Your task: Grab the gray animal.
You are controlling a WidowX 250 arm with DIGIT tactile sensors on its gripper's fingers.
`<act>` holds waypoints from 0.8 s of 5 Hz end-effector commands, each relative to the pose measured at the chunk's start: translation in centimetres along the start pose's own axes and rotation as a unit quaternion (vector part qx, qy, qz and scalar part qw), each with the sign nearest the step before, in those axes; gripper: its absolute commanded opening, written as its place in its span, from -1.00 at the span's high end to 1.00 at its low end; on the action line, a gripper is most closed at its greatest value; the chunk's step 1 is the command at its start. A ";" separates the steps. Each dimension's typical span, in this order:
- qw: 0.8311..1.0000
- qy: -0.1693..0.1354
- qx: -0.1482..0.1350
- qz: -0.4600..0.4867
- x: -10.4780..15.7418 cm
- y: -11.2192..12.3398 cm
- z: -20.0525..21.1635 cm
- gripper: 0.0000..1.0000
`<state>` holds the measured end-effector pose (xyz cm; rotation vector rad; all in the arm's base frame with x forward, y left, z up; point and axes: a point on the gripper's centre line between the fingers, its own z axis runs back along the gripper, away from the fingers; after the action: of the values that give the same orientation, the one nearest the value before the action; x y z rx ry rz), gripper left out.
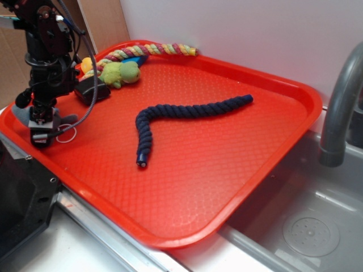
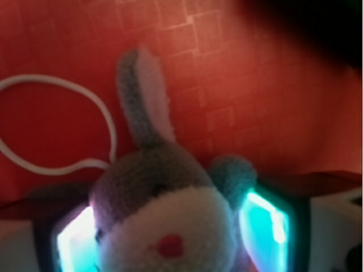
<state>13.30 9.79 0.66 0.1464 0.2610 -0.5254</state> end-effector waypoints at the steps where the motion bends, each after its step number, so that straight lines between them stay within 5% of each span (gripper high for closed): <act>1: 0.997 -0.060 0.008 0.054 0.4 -0.1 4.4 1.00; 4: 0.982 -0.153 -0.033 0.106 4.3 -2.8 16.7 1.00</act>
<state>18.33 1.61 14.04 0.0059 0.0077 -0.3040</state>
